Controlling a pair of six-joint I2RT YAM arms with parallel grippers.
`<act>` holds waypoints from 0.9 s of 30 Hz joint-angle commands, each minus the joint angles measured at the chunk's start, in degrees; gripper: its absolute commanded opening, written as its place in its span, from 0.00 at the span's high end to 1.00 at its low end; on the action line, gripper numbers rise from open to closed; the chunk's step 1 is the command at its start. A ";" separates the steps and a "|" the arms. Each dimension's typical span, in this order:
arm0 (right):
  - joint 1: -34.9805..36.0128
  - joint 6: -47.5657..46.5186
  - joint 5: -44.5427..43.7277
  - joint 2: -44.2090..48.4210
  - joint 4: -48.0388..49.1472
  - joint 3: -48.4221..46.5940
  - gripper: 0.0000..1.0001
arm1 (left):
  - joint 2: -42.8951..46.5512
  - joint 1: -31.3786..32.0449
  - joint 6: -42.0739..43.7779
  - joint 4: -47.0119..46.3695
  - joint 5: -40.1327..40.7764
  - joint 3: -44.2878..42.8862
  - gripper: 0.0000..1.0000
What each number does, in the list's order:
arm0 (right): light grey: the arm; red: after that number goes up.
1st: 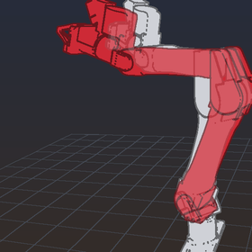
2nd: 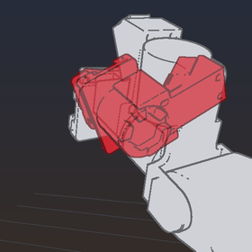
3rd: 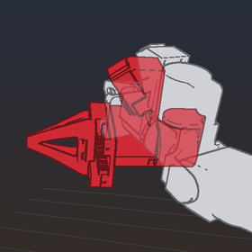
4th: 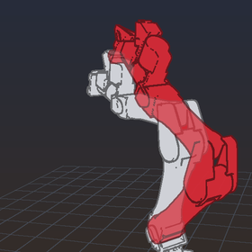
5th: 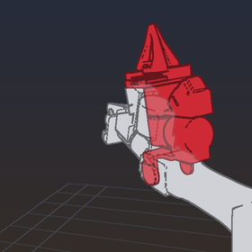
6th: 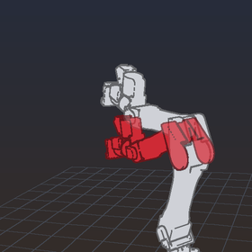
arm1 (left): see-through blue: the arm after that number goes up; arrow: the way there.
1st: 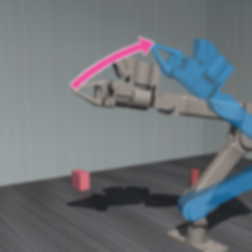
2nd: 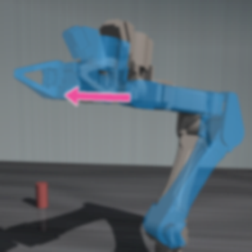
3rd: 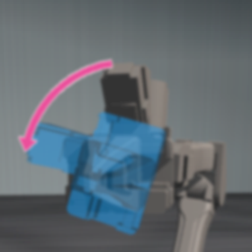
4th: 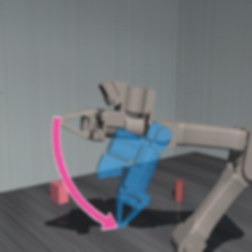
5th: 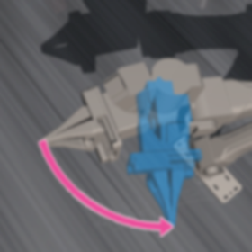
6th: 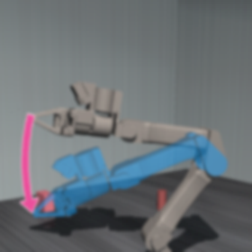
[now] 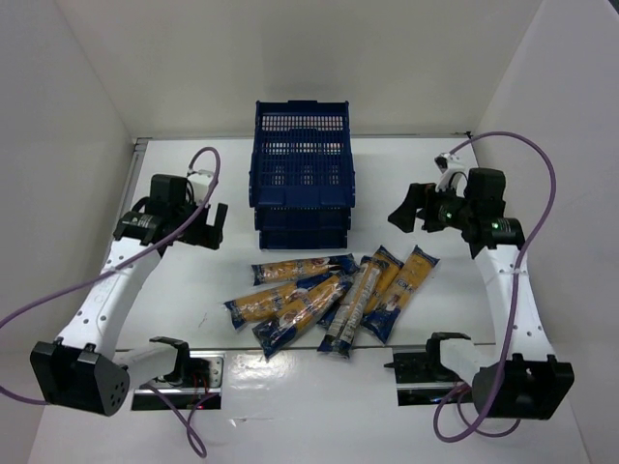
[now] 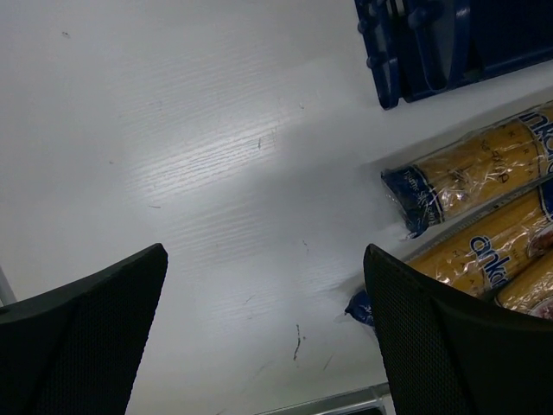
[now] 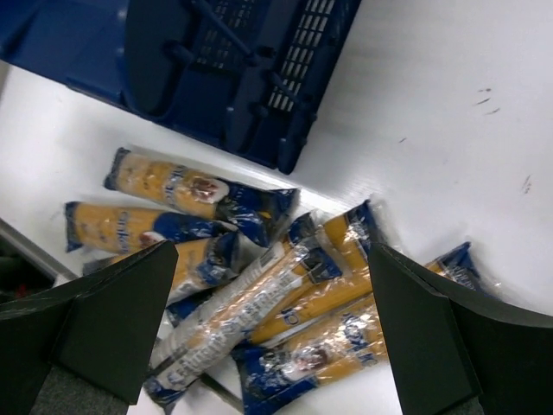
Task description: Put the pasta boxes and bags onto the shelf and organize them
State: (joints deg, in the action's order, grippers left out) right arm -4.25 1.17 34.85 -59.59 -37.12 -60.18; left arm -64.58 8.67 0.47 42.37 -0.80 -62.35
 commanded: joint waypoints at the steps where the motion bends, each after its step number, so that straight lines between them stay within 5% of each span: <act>1: 2.31 -4.15 -6.01 -2.63 -2.51 -4.06 0.00 | -1.77 0.12 2.34 -2.12 -1.75 -0.32 0.00; 12: 12.16 -15.58 -17.09 -7.73 -5.59 -3.54 0.00 | -1.25 1.18 11.56 1.31 -8.86 0.21 0.00; 21: 12.16 -19.27 -26.67 4.47 -4.27 0.76 0.00 | -7.47 6.97 26.58 9.66 -18.44 -2.16 0.00; 27: 11.63 -19.27 -29.84 8.00 -4.36 0.77 0.00 | -17.49 14.34 27.13 9.66 -21.17 -3.48 0.00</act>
State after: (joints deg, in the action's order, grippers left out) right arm 7.73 -17.08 7.90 -51.72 -42.06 -59.29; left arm -78.46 19.75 24.32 50.65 -17.45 -63.51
